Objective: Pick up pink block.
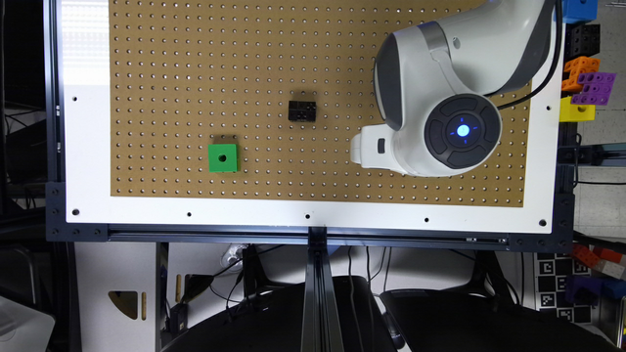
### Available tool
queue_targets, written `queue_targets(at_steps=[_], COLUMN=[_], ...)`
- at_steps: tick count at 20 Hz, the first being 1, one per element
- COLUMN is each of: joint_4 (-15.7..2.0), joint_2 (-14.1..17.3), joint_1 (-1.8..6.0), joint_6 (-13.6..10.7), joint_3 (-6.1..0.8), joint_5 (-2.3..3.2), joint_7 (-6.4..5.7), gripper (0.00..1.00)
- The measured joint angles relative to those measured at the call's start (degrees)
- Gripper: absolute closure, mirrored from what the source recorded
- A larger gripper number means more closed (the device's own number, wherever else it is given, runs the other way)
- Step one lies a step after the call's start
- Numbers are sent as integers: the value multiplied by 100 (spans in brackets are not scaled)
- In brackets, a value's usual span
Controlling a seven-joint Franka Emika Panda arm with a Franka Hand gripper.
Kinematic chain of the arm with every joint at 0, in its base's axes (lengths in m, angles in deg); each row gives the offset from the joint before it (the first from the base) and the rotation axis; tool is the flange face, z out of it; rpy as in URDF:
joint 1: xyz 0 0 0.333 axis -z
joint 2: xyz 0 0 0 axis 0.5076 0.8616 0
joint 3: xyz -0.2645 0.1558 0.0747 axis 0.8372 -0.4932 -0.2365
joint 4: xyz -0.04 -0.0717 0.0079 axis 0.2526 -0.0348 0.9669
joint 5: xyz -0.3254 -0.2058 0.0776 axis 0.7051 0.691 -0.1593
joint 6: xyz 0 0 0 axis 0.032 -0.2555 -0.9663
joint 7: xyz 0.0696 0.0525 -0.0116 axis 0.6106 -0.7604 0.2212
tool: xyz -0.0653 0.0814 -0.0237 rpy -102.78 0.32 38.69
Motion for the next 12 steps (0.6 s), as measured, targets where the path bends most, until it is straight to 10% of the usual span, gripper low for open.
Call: queue_targets(at_steps=[12], joint_4=[-165], joint_2=[396], joint_1=[-8], joint_6=[263], joint_3=[8], joint_5=[16], joint_7=[-10], gripper=[0])
